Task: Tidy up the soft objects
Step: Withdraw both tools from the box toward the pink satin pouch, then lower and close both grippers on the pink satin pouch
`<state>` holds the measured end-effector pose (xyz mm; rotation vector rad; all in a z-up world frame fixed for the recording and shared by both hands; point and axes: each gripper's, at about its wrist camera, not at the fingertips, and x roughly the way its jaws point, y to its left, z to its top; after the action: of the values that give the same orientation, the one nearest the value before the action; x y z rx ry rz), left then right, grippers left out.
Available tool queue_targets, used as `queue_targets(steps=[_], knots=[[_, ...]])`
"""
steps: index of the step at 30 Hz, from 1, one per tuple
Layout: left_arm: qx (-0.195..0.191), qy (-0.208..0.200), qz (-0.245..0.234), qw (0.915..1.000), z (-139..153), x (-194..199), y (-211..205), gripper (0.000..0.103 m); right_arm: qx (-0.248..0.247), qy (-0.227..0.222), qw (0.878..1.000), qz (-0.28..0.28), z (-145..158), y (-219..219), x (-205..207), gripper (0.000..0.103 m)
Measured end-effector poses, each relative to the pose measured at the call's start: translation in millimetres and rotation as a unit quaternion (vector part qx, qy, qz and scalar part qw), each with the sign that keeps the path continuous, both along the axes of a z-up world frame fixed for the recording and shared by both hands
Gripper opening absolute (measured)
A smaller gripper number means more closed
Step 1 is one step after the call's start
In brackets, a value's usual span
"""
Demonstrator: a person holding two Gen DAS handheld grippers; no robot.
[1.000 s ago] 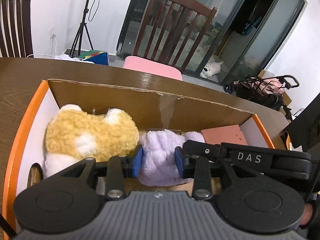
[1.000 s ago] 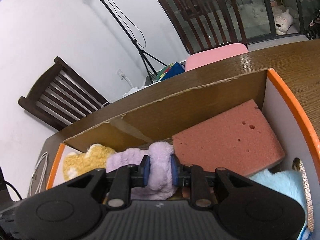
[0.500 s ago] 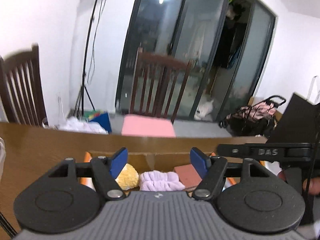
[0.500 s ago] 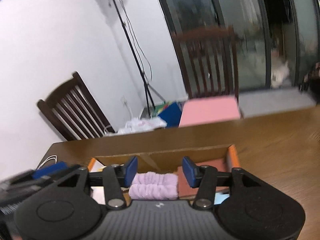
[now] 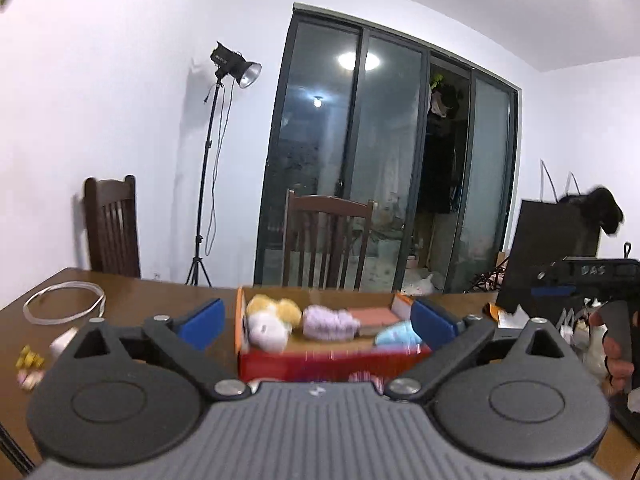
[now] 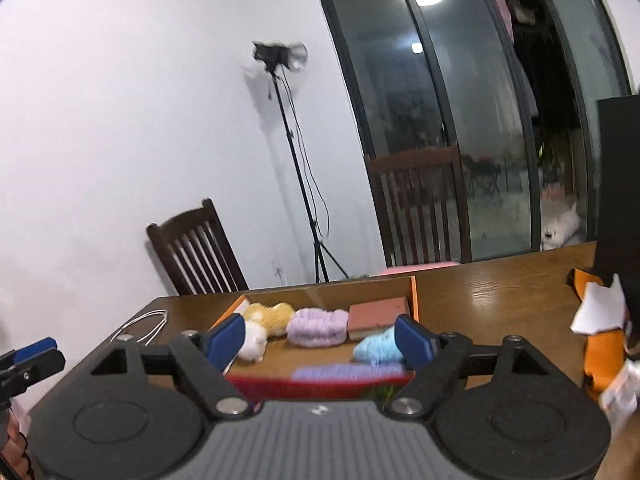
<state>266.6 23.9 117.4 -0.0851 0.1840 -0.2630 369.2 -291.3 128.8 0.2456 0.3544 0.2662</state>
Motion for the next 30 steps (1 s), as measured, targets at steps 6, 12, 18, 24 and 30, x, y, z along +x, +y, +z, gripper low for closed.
queue_targets(steps=[6,12,18,24,30], knots=[[0.003,0.014,0.02,0.9997,-33.6,-51.4,11.6,0.103,0.026,-0.043,0.999,0.017,-50.0,16.5,-83.1,0.097],[-0.01,0.031,0.021,0.9992,-41.0,-53.2,19.9,0.103,0.011,-0.02,0.999,0.039,-78.7,30.1,-108.0,0.101],[0.0,0.045,0.0,0.999,-60.2,-44.1,10.4,0.103,0.008,0.008,1.0,0.001,-90.4,27.2,-99.1,0.101],[0.001,0.08,-0.014,0.9967,-75.4,-14.5,-2.7,0.103,0.006,0.026,1.0,0.009,-109.0,34.6,-77.2,0.09],[0.056,0.062,-0.029,0.9961,-71.6,24.6,-20.6,0.103,0.023,0.066,0.997,0.025,-119.6,43.9,-30.0,0.068]])
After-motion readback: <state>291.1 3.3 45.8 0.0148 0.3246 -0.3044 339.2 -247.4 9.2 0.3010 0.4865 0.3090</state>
